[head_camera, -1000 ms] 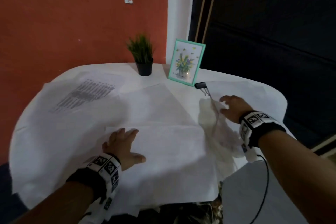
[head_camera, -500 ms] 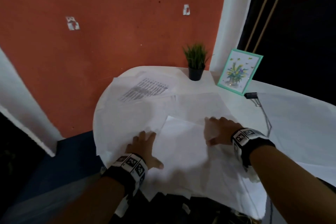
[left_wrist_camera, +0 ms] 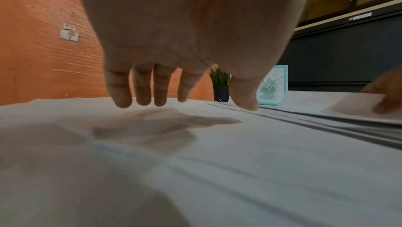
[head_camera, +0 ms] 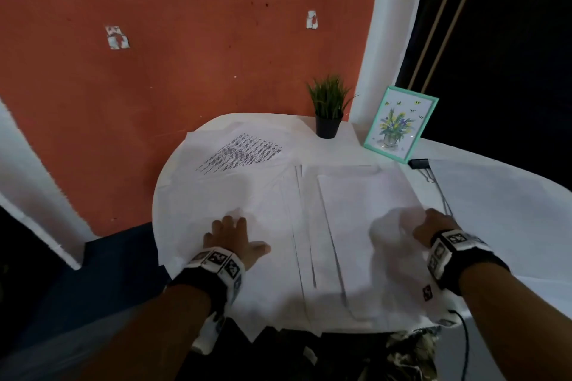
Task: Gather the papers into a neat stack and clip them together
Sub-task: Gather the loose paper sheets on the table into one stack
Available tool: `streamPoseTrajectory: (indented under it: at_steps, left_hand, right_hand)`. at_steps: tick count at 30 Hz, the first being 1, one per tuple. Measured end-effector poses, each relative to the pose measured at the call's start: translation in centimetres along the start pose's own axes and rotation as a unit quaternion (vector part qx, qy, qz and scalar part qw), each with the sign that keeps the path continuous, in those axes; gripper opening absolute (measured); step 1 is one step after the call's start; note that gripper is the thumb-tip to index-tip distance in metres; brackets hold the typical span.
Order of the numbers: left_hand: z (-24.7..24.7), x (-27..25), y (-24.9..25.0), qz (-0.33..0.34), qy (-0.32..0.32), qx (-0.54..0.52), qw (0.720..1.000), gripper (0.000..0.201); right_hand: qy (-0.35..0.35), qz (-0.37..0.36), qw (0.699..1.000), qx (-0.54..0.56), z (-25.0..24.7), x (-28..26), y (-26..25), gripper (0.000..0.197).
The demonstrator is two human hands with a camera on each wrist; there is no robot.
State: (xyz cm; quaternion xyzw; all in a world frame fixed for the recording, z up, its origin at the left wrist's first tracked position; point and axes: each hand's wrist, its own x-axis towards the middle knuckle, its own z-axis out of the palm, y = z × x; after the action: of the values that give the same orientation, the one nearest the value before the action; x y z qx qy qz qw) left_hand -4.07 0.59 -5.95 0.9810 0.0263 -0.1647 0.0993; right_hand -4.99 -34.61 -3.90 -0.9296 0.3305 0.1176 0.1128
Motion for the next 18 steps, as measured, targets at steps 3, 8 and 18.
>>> streamPoseTrajectory:
  at_steps: [3, 8, 18]
  left_hand:
    - [0.3, 0.3, 2.6, -0.026, -0.023, -0.017, 0.999, 0.093]
    - [1.9, -0.1, 7.5, 0.004, -0.033, -0.01, 0.999, 0.095]
    - [0.5, 0.4, 9.7, -0.044, -0.09, -0.254, 0.962, 0.077]
  right_hand:
    - [-0.005, 0.025, 0.999, -0.019, 1.3, -0.9, -0.8, 0.064]
    - [-0.051, 0.01, 0.999, 0.001, 2.4, -2.1, -3.5, 0.06]
    - [-0.023, 0.024, 0.998, 0.062, 3.9, -4.5, -5.6, 0.068]
